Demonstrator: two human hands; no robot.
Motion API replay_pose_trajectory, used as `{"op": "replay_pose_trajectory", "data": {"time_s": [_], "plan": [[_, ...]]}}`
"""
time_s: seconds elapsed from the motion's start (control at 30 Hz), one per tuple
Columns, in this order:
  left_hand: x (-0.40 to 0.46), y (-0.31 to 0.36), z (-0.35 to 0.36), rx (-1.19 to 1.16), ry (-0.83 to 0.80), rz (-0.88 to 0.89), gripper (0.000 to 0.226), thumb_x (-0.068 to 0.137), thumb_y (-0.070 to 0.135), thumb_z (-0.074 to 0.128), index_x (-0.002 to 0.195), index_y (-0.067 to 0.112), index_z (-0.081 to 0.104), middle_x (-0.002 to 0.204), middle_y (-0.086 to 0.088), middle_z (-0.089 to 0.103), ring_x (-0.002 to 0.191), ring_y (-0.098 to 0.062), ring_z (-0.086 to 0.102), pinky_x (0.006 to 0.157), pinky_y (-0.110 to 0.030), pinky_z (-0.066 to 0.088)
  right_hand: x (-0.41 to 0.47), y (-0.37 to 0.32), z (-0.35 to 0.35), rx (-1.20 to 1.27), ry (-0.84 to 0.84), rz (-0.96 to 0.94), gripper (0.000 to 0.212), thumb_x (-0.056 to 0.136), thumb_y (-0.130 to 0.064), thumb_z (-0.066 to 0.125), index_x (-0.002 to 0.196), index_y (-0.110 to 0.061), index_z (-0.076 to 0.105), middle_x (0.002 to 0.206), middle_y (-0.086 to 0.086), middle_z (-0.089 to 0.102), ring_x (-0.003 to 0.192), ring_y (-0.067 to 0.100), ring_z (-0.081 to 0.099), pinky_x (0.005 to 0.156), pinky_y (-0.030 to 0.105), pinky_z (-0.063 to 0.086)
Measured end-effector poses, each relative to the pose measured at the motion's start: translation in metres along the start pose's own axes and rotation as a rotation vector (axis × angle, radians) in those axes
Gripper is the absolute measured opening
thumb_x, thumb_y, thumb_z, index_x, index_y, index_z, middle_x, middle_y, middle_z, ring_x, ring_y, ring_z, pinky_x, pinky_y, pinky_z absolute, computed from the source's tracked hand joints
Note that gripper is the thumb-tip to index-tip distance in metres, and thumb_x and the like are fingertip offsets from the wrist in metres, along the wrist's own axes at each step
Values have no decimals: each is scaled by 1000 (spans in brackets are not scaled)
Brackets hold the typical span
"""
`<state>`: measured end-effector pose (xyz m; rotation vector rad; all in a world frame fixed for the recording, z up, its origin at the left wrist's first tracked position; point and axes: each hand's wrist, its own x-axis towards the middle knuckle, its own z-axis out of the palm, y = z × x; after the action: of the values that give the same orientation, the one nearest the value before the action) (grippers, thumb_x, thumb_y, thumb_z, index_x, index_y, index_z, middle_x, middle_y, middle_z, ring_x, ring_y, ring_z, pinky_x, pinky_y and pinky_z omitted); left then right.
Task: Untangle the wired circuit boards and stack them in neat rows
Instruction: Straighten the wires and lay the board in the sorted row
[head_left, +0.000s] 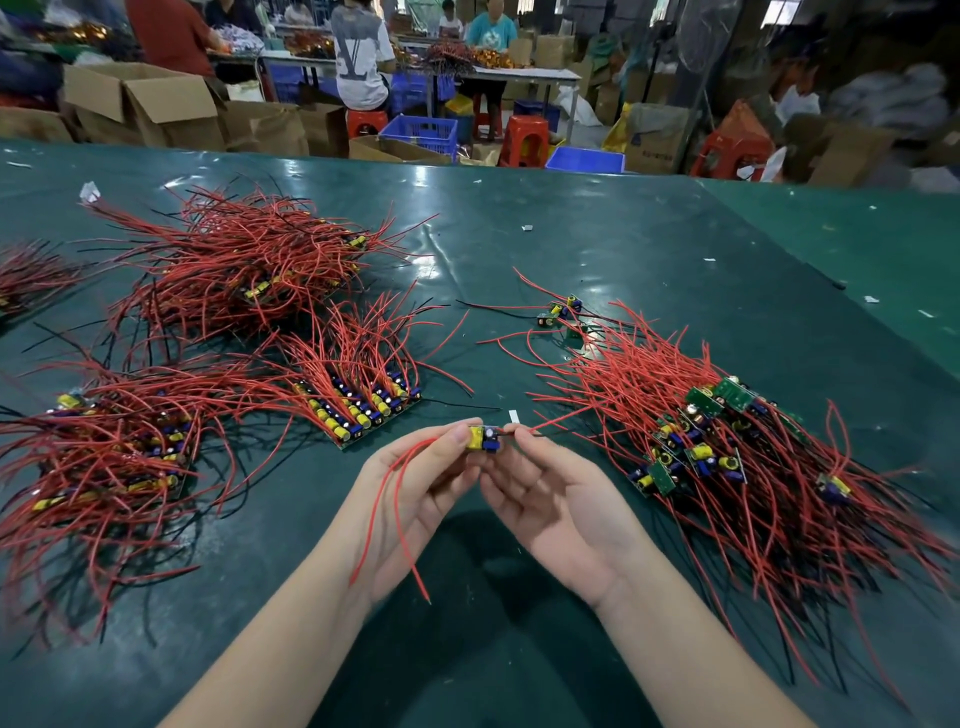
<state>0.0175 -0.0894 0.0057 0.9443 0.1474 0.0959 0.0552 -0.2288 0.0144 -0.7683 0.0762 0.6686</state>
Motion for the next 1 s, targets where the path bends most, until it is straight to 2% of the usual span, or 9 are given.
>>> {"op": "replay_pose_trajectory", "data": {"time_s": [0.1,0.27,0.43,0.53,0.67,0.8,0.93,1.0], "plan": [[1,-1,-1,21,-3,28,22,65,24,74,84,14,80,85,-7,76,74,-7,71,64,-14,53,0,0,0,-4,2,11,9,71,-15,69,77,-15,75,90,11,74,84,21,71,72,27,57],[0,-4,-3,221,13,163,23,68,27,76,88,18,79,90,-7,76,81,-9,69,72,-17,53,2,0,-3,-155,52,-149,18,70,-14,69,88,-9,69,88,13,73,80,21,71,72,25,57],[-3,-5,-2,446,41,279,24,67,32,76,88,21,79,89,-2,76,82,-8,68,77,-17,51,4,2,-5,-132,125,-119,7,80,-9,68,86,-7,69,82,8,73,69,13,70,65,21,56],[-6,-5,1,537,33,379,17,72,20,74,88,15,78,88,-2,74,80,-6,67,74,-13,49,3,1,-6,-120,145,-121,17,69,-11,73,85,-7,71,81,10,73,68,14,70,62,20,55],[-7,-5,2,603,21,445,16,73,17,73,88,15,77,89,-2,74,81,-6,68,74,-13,48,2,-1,-8,-143,163,-180,12,63,-8,75,74,-10,76,78,11,73,66,13,70,60,19,54],[-4,-5,-1,507,34,310,19,72,22,74,89,15,79,86,-3,75,79,-7,69,73,-13,50,1,-3,-8,-193,166,-236,9,67,-3,75,72,-10,76,80,11,73,69,14,70,64,19,55],[1,-3,-1,139,38,31,19,70,18,71,86,11,79,86,-8,75,76,-11,70,69,-17,54,-1,-6,-5,-192,114,-238,11,61,-11,77,72,-12,77,77,8,71,66,12,68,62,19,55],[2,-2,-1,56,13,-41,20,71,17,70,87,8,79,86,-8,75,75,-10,70,68,-16,54,-2,-7,-4,-150,103,-224,12,61,-16,77,73,-12,76,78,8,72,65,12,68,60,19,54]]}}
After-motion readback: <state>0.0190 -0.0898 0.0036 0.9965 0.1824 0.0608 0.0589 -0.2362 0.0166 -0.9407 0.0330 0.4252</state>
